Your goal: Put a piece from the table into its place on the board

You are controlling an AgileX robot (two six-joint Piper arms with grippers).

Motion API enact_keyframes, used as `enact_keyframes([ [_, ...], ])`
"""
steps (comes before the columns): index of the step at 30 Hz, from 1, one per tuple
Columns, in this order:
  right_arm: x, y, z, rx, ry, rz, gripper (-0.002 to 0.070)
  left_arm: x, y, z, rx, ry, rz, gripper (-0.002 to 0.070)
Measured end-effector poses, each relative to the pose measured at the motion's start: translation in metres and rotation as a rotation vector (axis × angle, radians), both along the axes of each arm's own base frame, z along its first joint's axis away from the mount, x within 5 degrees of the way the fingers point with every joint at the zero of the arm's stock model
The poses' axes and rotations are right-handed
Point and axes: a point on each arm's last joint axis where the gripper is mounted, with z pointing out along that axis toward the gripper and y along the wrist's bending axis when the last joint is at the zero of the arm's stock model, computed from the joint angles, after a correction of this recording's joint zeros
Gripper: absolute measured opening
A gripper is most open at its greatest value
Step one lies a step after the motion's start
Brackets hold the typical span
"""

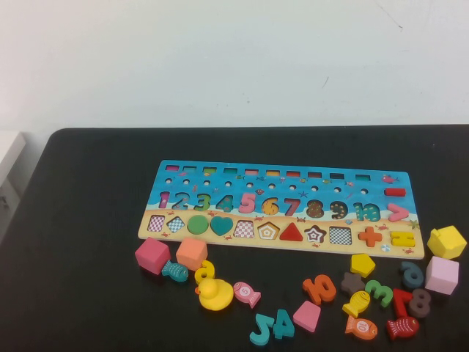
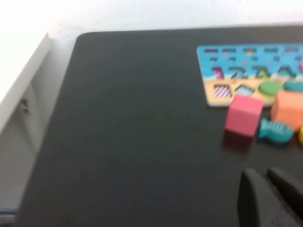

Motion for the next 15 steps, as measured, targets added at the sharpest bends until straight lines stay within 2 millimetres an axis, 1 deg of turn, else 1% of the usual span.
enact_keyframes([
  [2,0.0005,-0.0002,-0.0015,0.005,0.017,-0.001,0.0018,0.0003,-0.0004,0.0006,-0.045,-0.006,0.007,-0.0001],
  [5,0.0006,-0.0003,-0.0019,0.010,0.022,0.000,0.0019,0.0004,-0.0006,0.0010,-0.064,-0.008,0.009,-0.0001],
  [15,0.0007,-0.0003,-0.0021,0.043,0.022,0.012,0.0018,0.0004,-0.0007,0.0011,-0.076,-0.009,0.012,-0.0001],
])
